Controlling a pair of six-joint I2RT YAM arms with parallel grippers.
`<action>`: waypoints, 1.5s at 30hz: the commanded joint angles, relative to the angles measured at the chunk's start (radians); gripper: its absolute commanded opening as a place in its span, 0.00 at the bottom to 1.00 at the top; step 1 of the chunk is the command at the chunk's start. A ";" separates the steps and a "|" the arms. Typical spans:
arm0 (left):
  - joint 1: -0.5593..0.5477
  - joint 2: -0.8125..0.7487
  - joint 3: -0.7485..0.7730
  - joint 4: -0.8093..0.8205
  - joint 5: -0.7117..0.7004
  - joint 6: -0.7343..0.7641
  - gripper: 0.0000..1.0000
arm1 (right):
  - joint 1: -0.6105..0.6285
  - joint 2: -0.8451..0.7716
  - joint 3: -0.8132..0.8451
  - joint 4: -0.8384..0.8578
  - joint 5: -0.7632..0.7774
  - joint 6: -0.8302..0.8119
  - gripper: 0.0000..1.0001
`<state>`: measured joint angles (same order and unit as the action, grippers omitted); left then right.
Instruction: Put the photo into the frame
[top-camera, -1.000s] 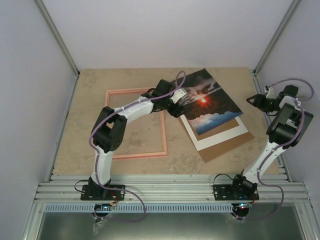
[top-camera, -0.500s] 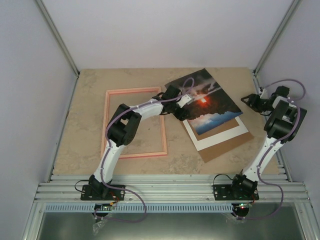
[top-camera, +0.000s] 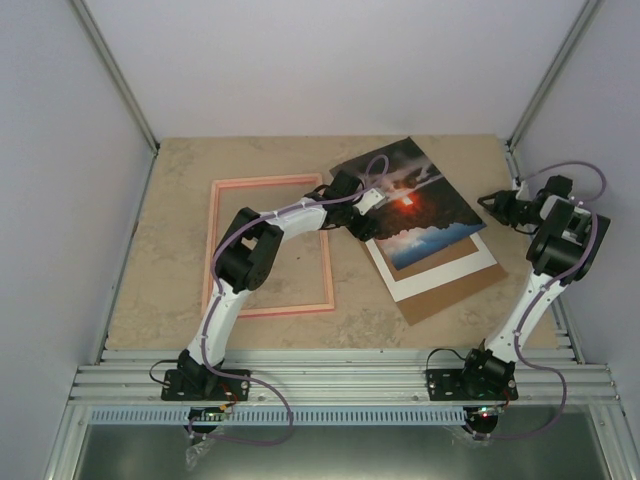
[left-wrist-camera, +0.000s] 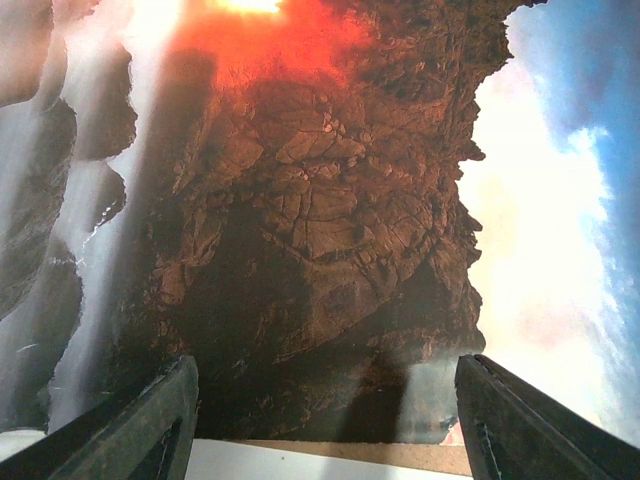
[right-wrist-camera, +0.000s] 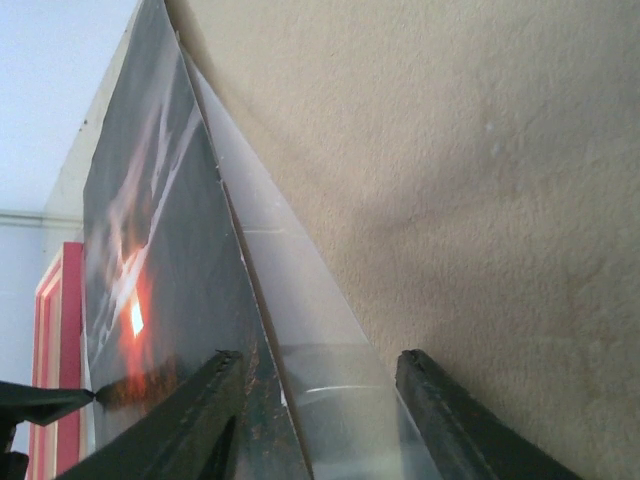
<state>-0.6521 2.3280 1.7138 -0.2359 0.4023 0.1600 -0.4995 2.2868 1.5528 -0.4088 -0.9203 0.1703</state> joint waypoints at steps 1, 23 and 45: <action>-0.004 0.027 0.013 0.012 0.016 -0.003 0.72 | -0.006 0.012 -0.036 0.008 -0.050 0.033 0.33; -0.006 -0.023 -0.096 0.027 0.000 -0.014 0.70 | -0.047 -0.395 0.083 -0.247 0.066 -0.244 0.01; -0.006 -0.314 -0.251 0.021 0.025 -0.023 0.83 | -0.047 -0.683 0.380 -0.430 0.299 -0.536 0.01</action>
<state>-0.6529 2.0716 1.4845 -0.2176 0.4274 0.1329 -0.5457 1.6688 1.8645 -0.8169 -0.6582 -0.2802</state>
